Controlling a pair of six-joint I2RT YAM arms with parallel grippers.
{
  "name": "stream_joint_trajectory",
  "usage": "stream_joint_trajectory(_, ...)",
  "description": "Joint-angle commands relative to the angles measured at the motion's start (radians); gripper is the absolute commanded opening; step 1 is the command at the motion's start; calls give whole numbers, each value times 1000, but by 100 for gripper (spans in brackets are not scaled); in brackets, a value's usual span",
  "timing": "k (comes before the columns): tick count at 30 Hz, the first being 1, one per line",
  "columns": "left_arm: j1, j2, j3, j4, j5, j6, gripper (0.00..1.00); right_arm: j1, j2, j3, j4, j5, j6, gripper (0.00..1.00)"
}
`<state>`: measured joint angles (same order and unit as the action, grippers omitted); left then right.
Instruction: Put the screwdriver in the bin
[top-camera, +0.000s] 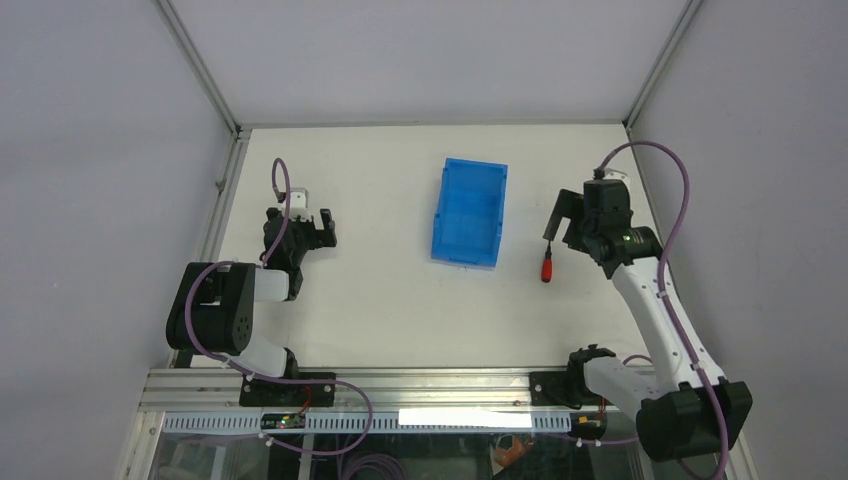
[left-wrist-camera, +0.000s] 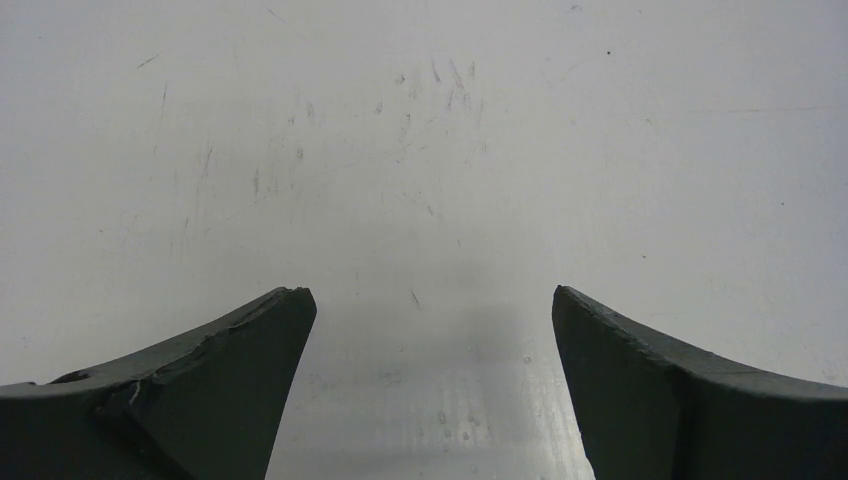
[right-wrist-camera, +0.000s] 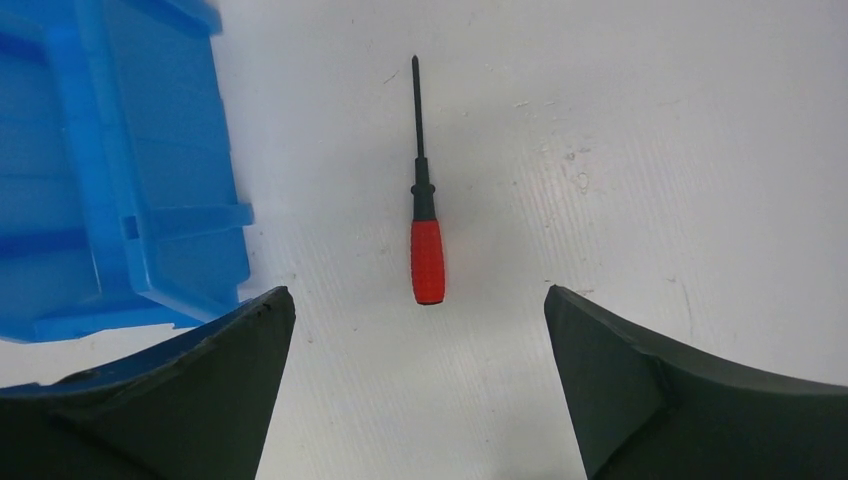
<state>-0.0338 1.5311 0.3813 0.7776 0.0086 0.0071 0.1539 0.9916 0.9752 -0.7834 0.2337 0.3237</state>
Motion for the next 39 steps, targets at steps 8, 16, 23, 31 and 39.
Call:
stream_joint_trajectory(8,-11,-24,2,26,10,-16,99,-5,328,-50,173,-15,23,99)
stream_joint_trajectory(16,-12,-23,2,26,10,-16,99,-5,514,-63,205,-67,69,88)
stream_joint_trajectory(23,-11,-23,2,26,10,-16,99,-8,612,-29,170,-71,102,61)
stream_joint_trajectory(31,-11,-24,2,26,10,-16,99,-9,564,21,101,-8,104,8)
stream_joint_trajectory(39,-11,-23,2,26,10,-16,99,18,370,217,-41,-31,47,4)
